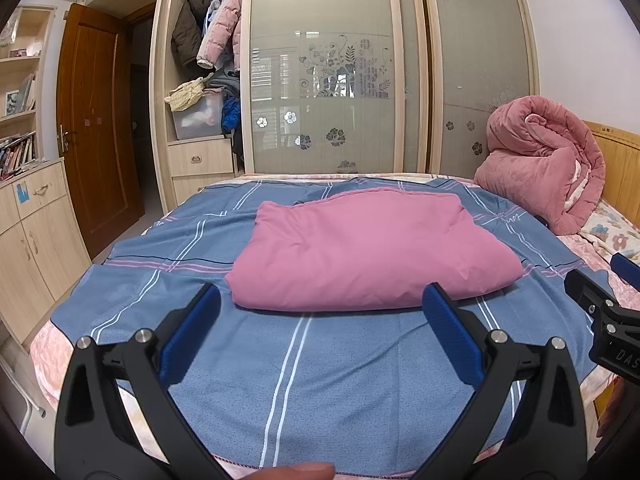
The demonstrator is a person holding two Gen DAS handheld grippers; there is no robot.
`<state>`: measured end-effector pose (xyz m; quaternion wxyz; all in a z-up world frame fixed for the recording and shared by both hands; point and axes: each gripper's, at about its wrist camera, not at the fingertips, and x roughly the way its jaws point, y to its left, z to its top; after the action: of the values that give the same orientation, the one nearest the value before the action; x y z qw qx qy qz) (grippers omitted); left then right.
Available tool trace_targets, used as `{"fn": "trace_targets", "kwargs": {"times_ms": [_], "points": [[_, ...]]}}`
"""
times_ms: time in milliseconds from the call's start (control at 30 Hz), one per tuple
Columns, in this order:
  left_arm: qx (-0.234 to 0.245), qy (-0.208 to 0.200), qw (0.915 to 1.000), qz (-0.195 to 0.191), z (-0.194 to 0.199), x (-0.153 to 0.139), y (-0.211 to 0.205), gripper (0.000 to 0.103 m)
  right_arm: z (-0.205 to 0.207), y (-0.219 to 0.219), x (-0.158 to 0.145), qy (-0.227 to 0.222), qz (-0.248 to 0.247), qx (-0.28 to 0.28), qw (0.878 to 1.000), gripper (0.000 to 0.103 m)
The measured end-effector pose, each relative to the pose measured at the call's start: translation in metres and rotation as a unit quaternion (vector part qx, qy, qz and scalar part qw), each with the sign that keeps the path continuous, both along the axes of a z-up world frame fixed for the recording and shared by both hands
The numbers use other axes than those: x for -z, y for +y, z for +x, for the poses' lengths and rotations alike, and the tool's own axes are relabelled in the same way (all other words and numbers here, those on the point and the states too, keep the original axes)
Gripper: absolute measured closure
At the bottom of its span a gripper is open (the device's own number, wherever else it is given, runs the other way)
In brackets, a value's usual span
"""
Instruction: Fold large clothes
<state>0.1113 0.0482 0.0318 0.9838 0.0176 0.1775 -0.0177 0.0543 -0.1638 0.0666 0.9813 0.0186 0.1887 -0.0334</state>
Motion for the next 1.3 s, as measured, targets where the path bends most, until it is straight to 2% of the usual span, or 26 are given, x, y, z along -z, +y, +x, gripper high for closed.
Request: {"fn": "trace_targets", "kwargs": {"times_ms": [1300], "points": [[0.003, 0.002, 1.0000, -0.002, -0.0023, 0.0006, -0.0018, 0.002, -0.0003, -0.0036, 0.0036, 0.004, -0.002, -0.001, 1.000, 0.001]]}}
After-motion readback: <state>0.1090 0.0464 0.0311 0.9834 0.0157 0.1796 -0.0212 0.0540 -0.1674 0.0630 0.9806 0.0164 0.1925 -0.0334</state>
